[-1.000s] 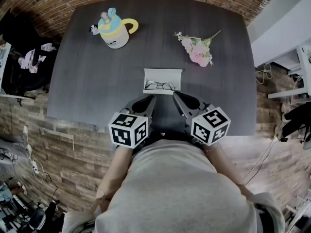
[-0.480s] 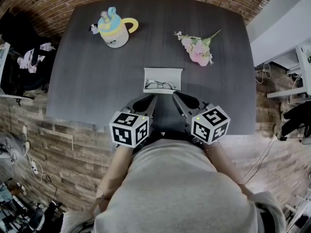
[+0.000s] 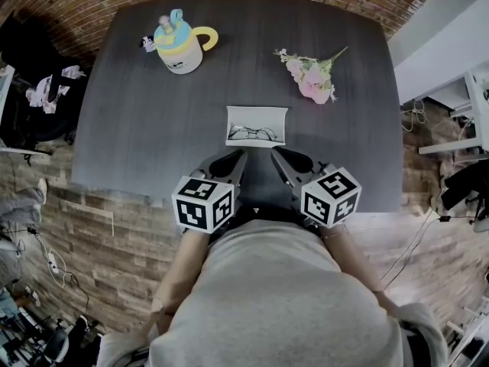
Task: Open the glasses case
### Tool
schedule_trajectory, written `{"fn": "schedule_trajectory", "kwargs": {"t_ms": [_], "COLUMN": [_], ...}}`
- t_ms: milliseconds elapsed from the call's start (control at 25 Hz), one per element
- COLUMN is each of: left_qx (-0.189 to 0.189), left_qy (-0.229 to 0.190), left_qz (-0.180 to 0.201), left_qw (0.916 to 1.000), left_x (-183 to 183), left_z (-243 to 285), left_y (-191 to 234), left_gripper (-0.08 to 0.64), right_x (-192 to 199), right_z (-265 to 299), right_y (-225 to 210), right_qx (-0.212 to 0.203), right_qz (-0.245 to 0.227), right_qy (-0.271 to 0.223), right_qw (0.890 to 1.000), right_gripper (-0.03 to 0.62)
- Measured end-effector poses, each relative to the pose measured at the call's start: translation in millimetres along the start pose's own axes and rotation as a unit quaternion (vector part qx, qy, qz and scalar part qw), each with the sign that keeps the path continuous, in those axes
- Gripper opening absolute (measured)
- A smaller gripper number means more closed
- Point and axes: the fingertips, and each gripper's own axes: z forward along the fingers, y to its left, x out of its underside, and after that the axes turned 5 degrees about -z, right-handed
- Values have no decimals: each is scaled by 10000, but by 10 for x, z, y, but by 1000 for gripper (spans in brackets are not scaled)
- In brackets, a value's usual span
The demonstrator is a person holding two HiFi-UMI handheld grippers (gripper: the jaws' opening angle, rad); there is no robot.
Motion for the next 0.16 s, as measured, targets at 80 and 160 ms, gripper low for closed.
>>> {"fn": "schedule_trajectory", "kwargs": {"t_ms": [80, 160], "left_qx": [9, 21], "left_qy": [0, 4], "left_qz": [-6, -8], "left_qw": [10000, 10000], "left_x": [0, 0], "left_z": [7, 15], "left_y": [5, 8], "left_gripper": [40, 40], "right_x": [18, 34], "right_z": [5, 13], "right_y": [-5, -10], "right_qx": [-20, -53], "right_qz": [16, 50], "right_qy": [35, 70], "right_qw": [10000, 9999], "right_gripper": [6, 6]}}
